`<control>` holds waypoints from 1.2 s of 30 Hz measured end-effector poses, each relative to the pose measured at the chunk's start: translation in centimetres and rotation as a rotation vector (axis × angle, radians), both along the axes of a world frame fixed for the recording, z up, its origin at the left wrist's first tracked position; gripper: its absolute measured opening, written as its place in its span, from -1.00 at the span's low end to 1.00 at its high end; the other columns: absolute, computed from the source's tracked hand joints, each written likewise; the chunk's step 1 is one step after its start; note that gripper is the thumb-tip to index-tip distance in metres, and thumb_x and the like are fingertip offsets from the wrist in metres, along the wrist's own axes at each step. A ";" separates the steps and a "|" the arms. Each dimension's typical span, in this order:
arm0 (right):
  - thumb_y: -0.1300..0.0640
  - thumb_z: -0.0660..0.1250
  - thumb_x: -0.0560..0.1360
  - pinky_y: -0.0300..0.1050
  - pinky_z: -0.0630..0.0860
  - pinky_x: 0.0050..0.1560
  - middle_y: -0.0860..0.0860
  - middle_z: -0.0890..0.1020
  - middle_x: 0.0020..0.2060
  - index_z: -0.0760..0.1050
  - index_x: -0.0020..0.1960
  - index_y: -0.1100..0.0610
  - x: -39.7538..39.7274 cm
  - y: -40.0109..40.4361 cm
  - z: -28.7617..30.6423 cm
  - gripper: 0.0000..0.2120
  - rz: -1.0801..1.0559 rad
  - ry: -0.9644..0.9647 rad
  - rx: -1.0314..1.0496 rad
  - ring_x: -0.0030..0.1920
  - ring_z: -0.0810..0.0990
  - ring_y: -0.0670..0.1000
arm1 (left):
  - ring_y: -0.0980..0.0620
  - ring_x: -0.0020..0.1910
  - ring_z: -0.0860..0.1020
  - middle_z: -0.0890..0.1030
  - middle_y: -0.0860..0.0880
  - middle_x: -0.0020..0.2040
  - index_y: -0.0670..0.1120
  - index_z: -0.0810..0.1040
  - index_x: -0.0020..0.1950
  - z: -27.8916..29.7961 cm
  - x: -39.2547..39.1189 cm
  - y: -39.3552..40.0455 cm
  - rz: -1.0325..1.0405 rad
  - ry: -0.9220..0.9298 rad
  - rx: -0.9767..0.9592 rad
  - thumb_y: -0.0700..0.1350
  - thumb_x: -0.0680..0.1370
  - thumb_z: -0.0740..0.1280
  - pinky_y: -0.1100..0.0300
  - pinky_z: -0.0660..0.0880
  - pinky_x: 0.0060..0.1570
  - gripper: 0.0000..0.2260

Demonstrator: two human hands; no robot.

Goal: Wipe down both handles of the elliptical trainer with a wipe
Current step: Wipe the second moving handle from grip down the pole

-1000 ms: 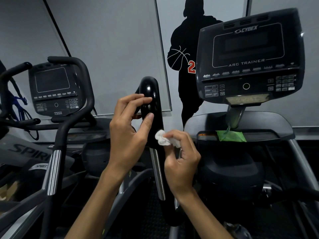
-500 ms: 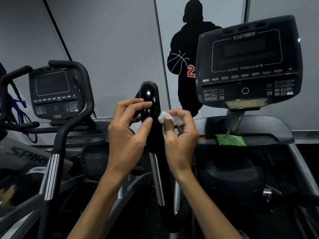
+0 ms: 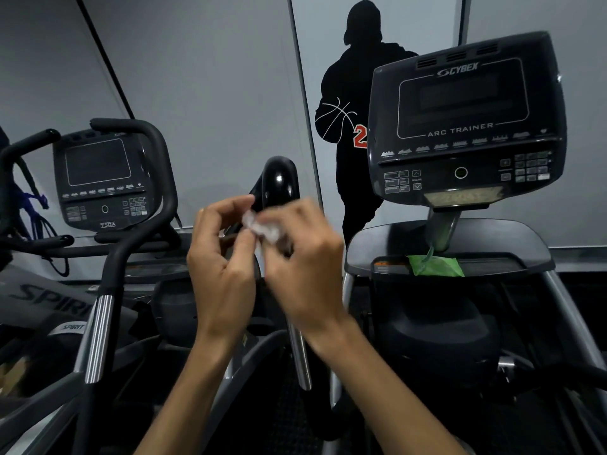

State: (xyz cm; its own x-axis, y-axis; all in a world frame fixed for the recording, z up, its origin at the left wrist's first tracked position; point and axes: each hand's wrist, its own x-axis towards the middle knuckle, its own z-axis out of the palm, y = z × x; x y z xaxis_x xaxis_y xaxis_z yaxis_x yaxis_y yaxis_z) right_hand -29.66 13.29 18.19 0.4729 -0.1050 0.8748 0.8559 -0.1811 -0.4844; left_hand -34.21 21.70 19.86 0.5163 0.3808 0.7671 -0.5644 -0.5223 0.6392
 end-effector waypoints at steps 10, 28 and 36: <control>0.14 0.53 0.47 -0.23 0.50 -0.19 -0.04 0.62 -0.20 0.68 -0.10 0.16 3.9 -0.5 5.1 -0.91 0.003 0.058 0.096 -0.26 0.53 -0.13 | 0.09 0.05 0.61 0.64 0.04 0.05 0.04 0.57 0.09 -0.5 -0.2 0.5 0.039 0.000 -0.036 -0.31 0.60 0.30 0.27 0.51 0.03 -0.76; 0.12 0.54 0.49 0.05 0.62 -0.26 0.06 0.71 -0.28 0.65 -0.13 0.07 -0.6 -2.0 -2.5 -0.93 0.397 0.425 0.408 -0.28 0.70 0.12 | -0.08 0.27 0.54 0.55 -0.10 0.27 -0.17 0.51 0.38 -4.2 -0.3 -0.7 0.150 -0.150 0.481 -0.26 0.61 0.32 0.06 0.48 0.27 -0.67; 0.08 0.33 0.63 0.06 0.64 -0.22 0.09 0.68 -0.23 0.67 -0.16 0.14 -0.9 -2.9 -2.3 -0.75 0.389 0.465 0.393 -0.20 0.70 0.11 | -0.14 0.05 0.62 0.64 -0.24 0.09 -0.30 0.66 0.18 -5.1 1.5 -0.3 0.451 -0.352 0.704 -0.29 0.61 0.40 0.12 0.54 0.16 -0.83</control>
